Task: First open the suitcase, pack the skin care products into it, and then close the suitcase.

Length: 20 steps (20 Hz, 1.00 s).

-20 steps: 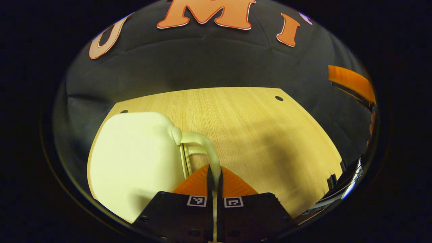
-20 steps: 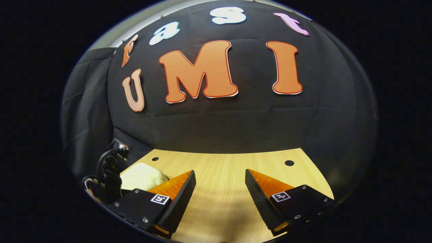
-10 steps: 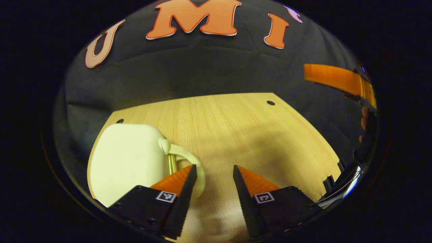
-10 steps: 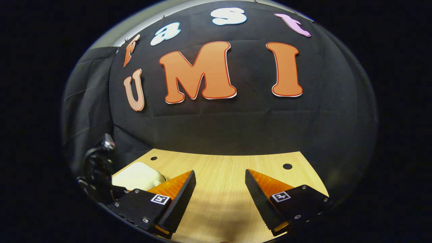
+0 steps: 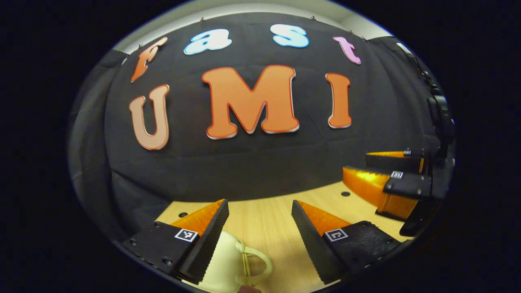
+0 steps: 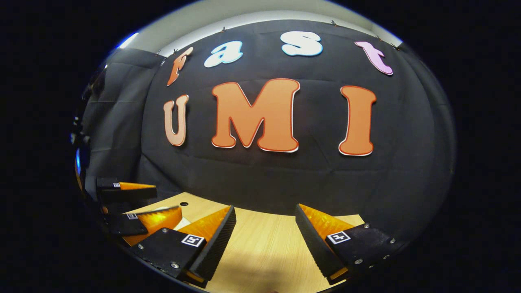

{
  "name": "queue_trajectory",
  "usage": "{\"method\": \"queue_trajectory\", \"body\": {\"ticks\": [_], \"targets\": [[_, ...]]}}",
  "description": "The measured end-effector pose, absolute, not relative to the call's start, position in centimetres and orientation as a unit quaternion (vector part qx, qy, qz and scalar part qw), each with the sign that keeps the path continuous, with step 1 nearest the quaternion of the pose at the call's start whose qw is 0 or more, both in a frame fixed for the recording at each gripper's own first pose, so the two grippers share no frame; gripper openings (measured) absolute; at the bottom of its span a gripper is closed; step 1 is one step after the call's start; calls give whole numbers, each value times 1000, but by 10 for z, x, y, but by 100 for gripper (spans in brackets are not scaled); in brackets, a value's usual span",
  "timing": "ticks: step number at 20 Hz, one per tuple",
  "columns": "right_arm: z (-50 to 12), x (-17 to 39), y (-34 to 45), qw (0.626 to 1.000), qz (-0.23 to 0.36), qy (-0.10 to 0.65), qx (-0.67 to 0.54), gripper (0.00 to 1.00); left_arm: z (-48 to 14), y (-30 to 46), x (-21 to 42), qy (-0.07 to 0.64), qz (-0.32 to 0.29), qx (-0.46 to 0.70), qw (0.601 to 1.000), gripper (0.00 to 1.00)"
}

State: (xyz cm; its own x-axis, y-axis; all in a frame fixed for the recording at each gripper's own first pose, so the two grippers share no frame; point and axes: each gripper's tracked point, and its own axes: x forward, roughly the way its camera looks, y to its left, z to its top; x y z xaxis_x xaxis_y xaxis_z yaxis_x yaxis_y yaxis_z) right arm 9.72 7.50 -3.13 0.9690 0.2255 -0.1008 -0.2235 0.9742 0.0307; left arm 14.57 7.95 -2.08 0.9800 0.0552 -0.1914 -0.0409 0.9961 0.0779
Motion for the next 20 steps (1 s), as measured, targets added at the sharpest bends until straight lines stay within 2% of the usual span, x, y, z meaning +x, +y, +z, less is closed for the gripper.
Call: {"method": "queue_trajectory", "body": {"ticks": [5, 11, 20], "targets": [[-21, 88, 99, 989, 138, 42, 14, 94, 14, 101, 144, 53, 61, -3, 997, 98], [13, 86, 109, 991, 130, 19, 21, 94, 75, 127, 147, 3, 74, -18, 997, 98], [35, 84, 101, 997, 75, -11, -2, 95, 65, 131, 147, 3, 57, -21, 998, 98]]}}
